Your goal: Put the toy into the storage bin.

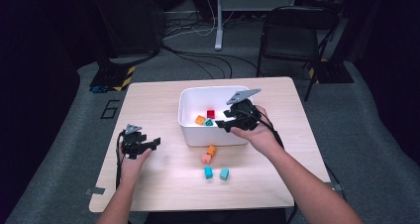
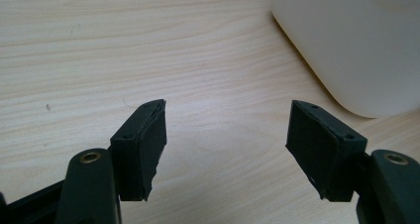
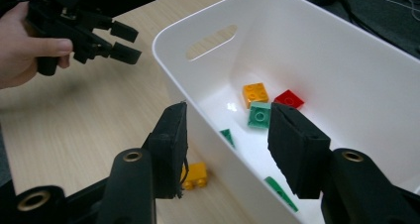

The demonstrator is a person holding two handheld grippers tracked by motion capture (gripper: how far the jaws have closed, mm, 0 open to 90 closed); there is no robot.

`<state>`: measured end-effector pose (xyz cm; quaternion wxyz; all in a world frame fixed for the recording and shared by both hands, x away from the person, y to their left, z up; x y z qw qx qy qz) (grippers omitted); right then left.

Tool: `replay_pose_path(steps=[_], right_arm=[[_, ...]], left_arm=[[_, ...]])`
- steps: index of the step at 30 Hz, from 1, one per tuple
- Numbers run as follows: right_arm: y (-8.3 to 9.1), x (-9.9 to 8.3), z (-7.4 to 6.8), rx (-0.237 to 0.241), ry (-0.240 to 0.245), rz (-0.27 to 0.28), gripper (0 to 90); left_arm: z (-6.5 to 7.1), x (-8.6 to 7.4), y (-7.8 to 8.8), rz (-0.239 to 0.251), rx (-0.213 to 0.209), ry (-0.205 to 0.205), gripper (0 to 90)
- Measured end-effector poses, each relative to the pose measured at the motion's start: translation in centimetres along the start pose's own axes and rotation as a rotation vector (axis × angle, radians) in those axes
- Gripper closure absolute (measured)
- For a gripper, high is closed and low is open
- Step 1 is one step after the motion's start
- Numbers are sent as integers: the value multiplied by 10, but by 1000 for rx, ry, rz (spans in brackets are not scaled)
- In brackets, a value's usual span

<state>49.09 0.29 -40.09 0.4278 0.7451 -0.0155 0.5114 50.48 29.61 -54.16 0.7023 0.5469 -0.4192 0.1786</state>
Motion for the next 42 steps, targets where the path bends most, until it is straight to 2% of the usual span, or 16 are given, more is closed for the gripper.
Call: replay_pose_path(steps=[8,15,19,21,30,42], right_arm=[[5,-20,-14,25,14,1,495],[7,-34,-23,29,51,7,495],[6,-44,-27,33,52,8,495],[4,-51,-29,34,38,6,496],[-6,-82,-28,30,45,-25,501],[-24,-120,-37,53,38,-52,521]], left_arm=[[0,-1,0,-4,0,-1,313],[0,-1,0,-3,0,1,313],[0,-1,0,0,1,2,313],[0,-1,0,0,1,2,314],[0,-1,0,-1,3,3,314],[0,-1,0,-4,1,2,314]])
Point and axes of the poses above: each handheld gripper's, and its own axes: y roughly backward along the jaws, x roughly out of its top, z roughly to its right, the point moved 9 cm from there along -y, roughly forward along the jaws, and after that the axes turned 7 degrees about -y, right-handed, at the moved point
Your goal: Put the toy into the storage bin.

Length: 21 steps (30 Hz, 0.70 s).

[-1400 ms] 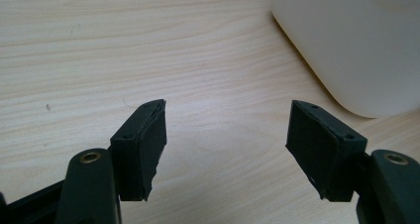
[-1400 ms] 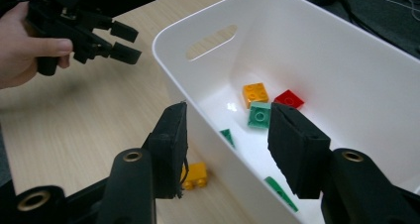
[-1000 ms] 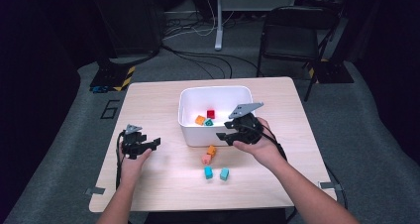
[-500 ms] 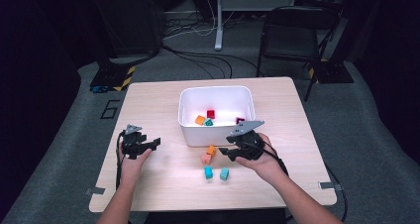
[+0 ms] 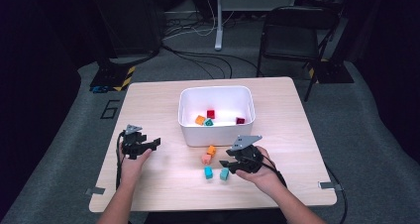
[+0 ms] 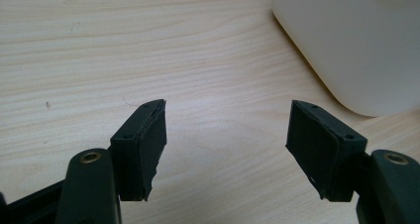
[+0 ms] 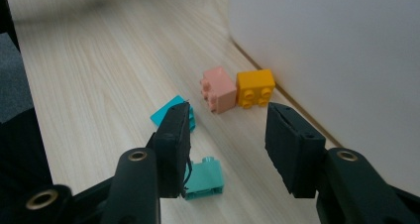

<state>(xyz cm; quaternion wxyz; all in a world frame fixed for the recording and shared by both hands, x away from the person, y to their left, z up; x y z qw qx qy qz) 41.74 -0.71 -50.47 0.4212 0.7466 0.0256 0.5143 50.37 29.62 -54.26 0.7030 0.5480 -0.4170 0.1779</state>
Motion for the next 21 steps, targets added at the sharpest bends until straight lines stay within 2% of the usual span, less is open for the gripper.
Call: replay_pose_path(steps=[10,13,21], right_arm=[[-15,-22,-4,0,-6,-19,504],[-18,-26,-3,1,2,-21,498],[-24,-35,-5,10,-16,-37,480]], left_arm=[[1,0,0,-2,-2,-1,314],[1,0,0,-2,-2,-1,313],[1,0,0,-2,-2,-1,314]])
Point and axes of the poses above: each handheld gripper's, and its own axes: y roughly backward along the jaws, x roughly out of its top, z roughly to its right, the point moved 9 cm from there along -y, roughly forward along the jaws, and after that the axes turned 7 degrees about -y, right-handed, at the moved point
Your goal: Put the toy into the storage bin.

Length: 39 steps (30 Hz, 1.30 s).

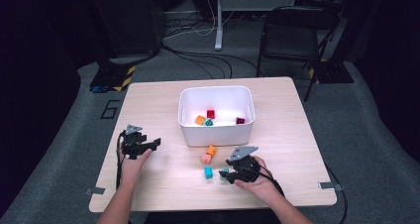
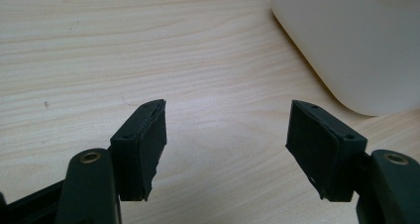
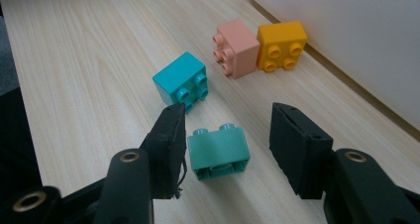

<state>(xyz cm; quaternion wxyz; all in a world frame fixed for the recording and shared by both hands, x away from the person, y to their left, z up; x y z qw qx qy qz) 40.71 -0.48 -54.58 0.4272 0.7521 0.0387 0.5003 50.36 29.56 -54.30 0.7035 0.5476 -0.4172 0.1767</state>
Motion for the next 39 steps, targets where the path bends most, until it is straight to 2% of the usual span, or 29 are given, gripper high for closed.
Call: replay_pose_path(steps=[14,22,29,32,33,35,39], right_arm=[[-10,-8,-3,9,7,-31,476],[-14,-11,-1,-1,25,-47,566],[-12,-10,-3,-1,18,-49,585],[-10,-7,-3,-2,33,-40,585],[-8,-7,-4,-2,20,-45,585],[-6,-3,-3,-3,31,-37,585],[-1,1,-3,6,15,-35,585]], left_arm=[[0,0,0,2,1,0,313],[0,0,0,2,1,0,313],[0,0,0,3,2,1,314],[0,0,0,0,0,0,314],[0,0,0,0,0,-1,313],[0,0,0,0,0,0,314],[1,0,0,0,0,1,314]])
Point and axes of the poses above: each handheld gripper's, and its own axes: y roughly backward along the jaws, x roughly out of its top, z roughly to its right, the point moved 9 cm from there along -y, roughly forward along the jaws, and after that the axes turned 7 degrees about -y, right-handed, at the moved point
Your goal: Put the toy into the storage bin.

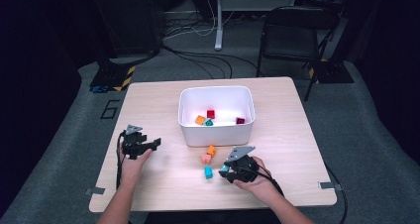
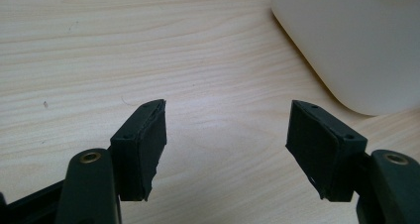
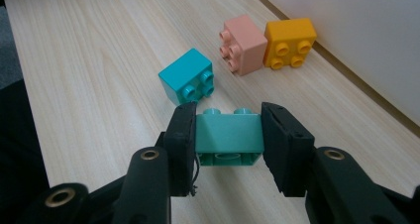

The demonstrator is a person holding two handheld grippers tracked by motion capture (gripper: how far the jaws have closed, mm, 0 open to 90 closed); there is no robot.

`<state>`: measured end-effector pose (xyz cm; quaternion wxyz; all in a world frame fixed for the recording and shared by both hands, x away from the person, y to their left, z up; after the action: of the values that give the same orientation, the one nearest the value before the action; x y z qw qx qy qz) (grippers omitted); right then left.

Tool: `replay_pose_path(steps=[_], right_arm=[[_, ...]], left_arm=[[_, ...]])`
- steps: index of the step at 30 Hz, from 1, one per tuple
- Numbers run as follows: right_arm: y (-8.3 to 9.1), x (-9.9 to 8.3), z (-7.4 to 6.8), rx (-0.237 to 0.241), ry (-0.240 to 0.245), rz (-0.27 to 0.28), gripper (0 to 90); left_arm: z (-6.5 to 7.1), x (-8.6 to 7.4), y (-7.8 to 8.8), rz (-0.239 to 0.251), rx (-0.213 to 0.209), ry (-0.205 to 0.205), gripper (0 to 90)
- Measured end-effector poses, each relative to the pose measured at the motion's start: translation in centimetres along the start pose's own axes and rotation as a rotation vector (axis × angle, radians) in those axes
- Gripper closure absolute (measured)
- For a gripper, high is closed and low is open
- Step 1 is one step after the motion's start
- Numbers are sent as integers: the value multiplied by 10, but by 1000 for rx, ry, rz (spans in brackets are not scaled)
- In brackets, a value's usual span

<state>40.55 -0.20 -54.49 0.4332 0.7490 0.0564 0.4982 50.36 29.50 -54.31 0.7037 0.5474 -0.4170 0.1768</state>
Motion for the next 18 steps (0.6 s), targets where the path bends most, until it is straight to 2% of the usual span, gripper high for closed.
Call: replay_pose_path(steps=[18], right_arm=[[23,28,2,17,13,8,585]], left_arm=[[0,0,-1,0,1,-2,313]])
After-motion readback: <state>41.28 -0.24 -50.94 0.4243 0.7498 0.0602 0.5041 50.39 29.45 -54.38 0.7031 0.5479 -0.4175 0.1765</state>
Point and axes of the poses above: each handheld gripper's, and its own axes: y roughly backward along the jaws, x roughly out of its top, z roughly to its right, the point moved 9 cm from there along -y, roughly forward along the jaws, and after that the axes turned 7 degrees about -y, right-handed, at the moved point
